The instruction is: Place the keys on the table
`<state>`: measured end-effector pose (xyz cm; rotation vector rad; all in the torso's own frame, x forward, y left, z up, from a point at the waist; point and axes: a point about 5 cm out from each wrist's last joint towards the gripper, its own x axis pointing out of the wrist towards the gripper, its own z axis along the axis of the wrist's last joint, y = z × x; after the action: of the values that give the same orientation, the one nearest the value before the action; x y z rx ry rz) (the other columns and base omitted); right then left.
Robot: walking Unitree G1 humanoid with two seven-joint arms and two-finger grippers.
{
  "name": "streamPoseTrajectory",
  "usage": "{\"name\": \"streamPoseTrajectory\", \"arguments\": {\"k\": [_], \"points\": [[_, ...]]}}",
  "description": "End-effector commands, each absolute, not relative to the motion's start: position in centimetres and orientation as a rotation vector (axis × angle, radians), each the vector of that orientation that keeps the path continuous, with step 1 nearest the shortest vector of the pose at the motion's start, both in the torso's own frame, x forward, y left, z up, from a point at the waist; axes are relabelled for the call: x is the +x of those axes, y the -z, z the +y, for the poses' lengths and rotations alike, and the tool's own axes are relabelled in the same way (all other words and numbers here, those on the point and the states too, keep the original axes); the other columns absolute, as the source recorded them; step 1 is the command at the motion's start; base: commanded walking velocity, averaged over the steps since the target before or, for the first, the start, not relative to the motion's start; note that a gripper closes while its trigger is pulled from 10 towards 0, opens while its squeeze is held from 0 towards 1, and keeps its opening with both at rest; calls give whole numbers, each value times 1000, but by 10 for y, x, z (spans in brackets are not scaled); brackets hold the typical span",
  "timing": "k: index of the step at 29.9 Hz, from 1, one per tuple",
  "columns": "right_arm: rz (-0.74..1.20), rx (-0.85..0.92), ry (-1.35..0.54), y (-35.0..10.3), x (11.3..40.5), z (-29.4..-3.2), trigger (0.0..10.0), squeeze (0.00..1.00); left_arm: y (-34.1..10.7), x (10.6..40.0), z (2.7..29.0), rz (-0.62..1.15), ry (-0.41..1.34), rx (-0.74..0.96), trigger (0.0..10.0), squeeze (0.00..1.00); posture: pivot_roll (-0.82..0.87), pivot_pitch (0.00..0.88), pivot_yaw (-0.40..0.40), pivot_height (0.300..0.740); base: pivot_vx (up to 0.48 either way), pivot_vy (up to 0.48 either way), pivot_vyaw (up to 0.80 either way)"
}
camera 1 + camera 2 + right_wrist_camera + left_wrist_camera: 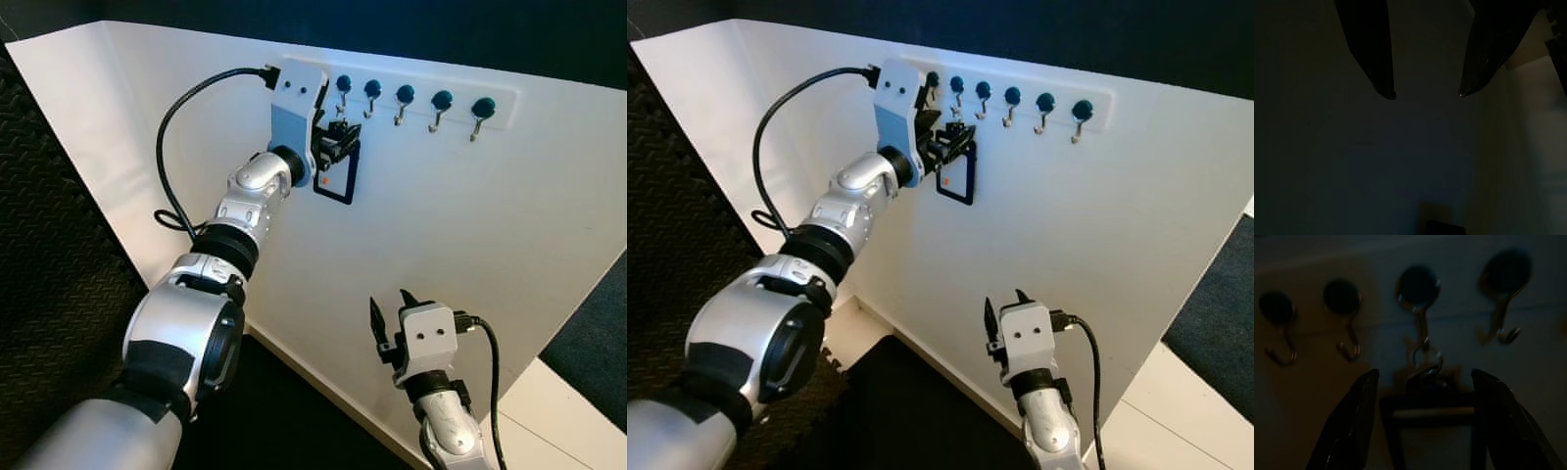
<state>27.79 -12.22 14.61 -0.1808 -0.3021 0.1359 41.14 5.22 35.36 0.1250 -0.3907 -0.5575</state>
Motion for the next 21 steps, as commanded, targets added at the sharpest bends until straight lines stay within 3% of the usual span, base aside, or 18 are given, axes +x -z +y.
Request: {"name": "streamPoseTrajectory", "arguments": {"k": [1, 2, 3, 4, 6, 7, 15, 17, 18, 19, 20, 21], "points": [[-283, -172, -138, -143, 275, -121, 10000, 0, -355, 413, 54, -381, 536, 161, 10000, 0, -39, 205, 120, 740, 0, 0, 0], [-283, -172, -137, -143, 275, -121, 10000, 0, -354, 413, 54, -373, 535, 165, 8314, 0, -41, 206, 122, 740, 0, 0, 0], [-283, -172, -137, -143, 275, -121, 10000, 0, -354, 413, 54, -373, 535, 165, 8314, 0, -41, 206, 122, 740, 0, 0, 0], [-282, -173, -134, -142, 274, -122, 10000, 0, -352, 413, 53, -363, 537, 164, 7608, 0, -42, 207, 123, 740, 0, 0, 0], [-281, -173, -133, -142, 274, -122, 10000, 0, -352, 413, 53, -360, 541, 161, 7608, 0, -42, 207, 123, 740, 0, 0, 0], [-280, -173, -132, -142, 273, -122, 10000, 0, -352, 413, 52, -358, 537, 161, 4627, 0, -42, 208, 125, 740, 0, 0, 0], [-276, -172, -130, -141, 272, -122, 10000, 0, -360, 413, 52, -372, 527, 135, 4392, 0, -43, 214, 127, 740, 0, 0, 0], [-276, -172, -130, -141, 272, -122, 10000, 0, -361, 413, 52, -374, 528, 127, 3922, 0, -42, 215, 128, 740, 0, 0, 0], [-275, -172, -130, -141, 272, -122, 10000, 0, -362, 413, 52, -374, 530, 126, 3098, 0, -41, 216, 128, 740, 0, 0, 0], [-275, -172, -130, -141, 272, -122, 10000, 0, -362, 413, 52, -374, 530, 126, 3098, 0, -41, 216, 128, 740, 0, 0, 0], [-274, -172, -129, -141, 272, -122, 10000, 0, -362, 413, 52, -374, 533, 124, 1961, 0, -39, 217, 127, 740, 0, 0, 0], [-274, -171, -129, -141, 272, -122, 10000, 0, -361, 413, 52, -372, 535, 125, 1804, 0, -39, 218, 128, 740, 0, 0, 0]]}}
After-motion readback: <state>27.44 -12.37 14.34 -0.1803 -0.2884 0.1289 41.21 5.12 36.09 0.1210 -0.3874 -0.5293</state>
